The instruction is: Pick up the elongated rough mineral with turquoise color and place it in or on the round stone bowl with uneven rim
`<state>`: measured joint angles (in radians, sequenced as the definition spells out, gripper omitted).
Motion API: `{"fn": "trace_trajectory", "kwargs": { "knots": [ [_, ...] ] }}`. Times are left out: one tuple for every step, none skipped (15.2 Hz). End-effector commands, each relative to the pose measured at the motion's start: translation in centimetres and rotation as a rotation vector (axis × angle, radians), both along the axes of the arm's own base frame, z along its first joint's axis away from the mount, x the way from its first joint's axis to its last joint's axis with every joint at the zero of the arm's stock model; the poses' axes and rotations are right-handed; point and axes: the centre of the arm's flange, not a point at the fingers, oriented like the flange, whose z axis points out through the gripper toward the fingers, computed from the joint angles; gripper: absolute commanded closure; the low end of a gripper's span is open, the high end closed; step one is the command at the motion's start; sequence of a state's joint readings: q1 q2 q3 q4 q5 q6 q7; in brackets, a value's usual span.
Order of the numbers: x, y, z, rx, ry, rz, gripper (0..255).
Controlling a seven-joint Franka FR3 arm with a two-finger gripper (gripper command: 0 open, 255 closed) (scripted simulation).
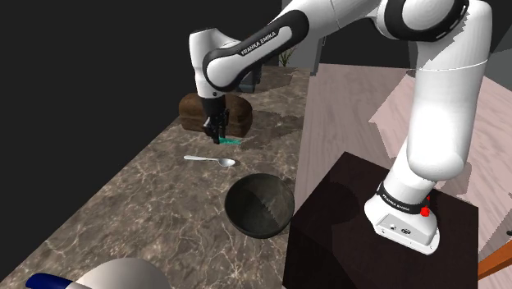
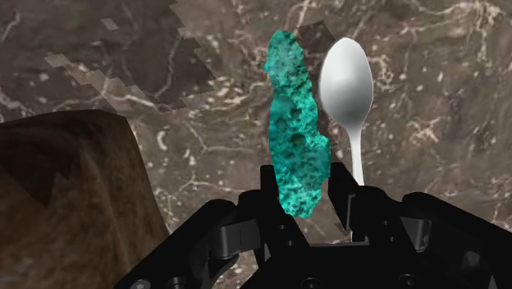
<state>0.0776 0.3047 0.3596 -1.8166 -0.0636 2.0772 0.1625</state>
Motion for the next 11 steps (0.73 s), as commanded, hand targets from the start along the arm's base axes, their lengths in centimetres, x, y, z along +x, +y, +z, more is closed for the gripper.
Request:
{"fn": "trace_trajectory", "kwargs": {
  "knots": [
    [0.0, 0.0, 1.1, 0.0, 0.0, 0.0, 255],
    [0.0, 0.0, 1.6, 0.0, 0.0, 0.0, 255],
    [0.0, 0.0, 2.2, 0.0, 0.0, 0.0, 255],
    [0.0, 0.0, 2.7, 0.0, 0.0, 0.0, 255],
    [0.0, 0.0, 3.2, 0.0, 0.0, 0.0, 255],
    [0.0, 0.0, 3.7, 0.0, 0.0, 0.0, 255],
    [0.0, 0.0, 4.3, 0.0, 0.0, 0.0, 255],
    [0.0, 0.0, 4.8, 0.0, 0.0, 0.0, 255],
    [0.0, 0.0, 5.3, 0.0, 0.0, 0.0, 255],
    [0.0, 0.0, 5.9, 0.0, 0.0, 0.0, 255],
    [0.0, 0.0, 6.4, 0.0, 0.0, 0.0, 255]
  ]
}}
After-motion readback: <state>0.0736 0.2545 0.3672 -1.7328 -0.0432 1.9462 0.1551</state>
